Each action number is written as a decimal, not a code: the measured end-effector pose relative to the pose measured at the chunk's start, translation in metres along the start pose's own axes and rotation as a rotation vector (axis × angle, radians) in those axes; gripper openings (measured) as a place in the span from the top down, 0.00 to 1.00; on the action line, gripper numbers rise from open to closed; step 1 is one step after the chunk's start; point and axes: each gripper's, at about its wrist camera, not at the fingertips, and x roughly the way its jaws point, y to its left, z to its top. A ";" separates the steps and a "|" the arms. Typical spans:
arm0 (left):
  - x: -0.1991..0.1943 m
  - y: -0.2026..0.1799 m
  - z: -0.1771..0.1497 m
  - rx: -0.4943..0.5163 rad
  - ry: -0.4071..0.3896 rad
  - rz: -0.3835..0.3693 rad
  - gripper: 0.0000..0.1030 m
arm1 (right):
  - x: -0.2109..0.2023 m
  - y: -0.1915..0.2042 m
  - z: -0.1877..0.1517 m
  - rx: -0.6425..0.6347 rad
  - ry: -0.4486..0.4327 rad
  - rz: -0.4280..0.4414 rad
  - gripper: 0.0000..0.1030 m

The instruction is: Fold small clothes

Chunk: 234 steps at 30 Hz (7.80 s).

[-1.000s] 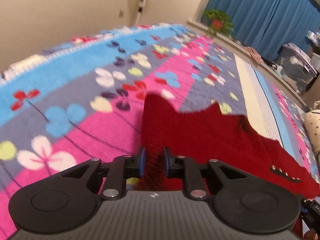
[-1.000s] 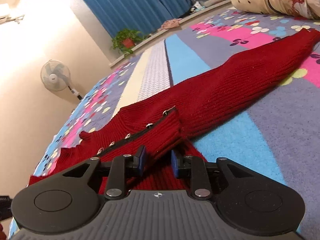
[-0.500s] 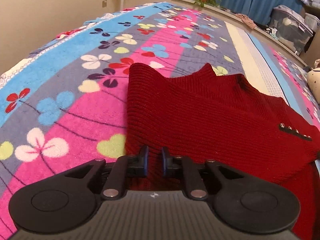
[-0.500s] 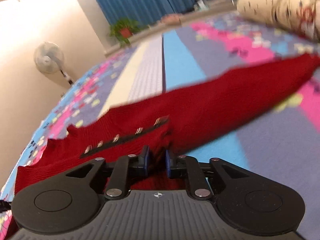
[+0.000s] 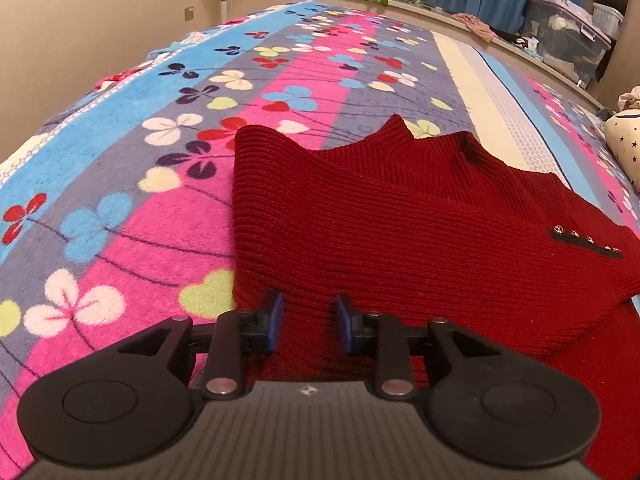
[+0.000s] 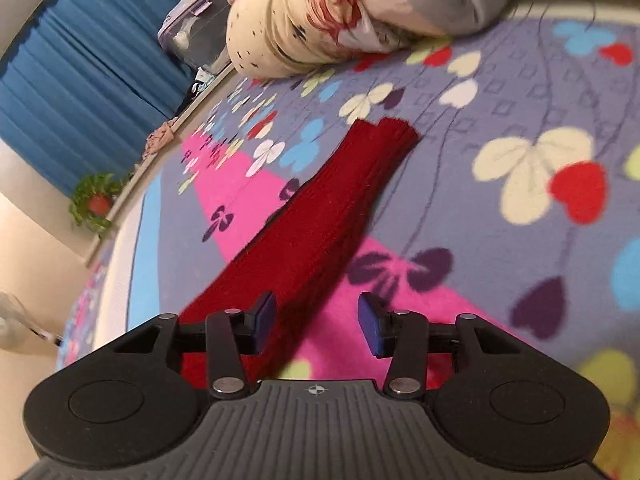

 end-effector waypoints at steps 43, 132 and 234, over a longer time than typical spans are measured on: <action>-0.059 0.014 0.008 -0.165 -0.111 -0.327 0.73 | -0.248 0.060 -0.223 -1.036 0.272 0.196 0.67; -0.230 0.026 -0.273 -0.002 0.095 -0.027 0.60 | -0.256 -0.035 -0.189 -0.881 0.410 0.078 0.46; -0.476 0.052 -0.279 0.127 -0.407 -0.382 0.91 | -0.489 -0.041 -0.109 -0.648 0.020 0.503 0.96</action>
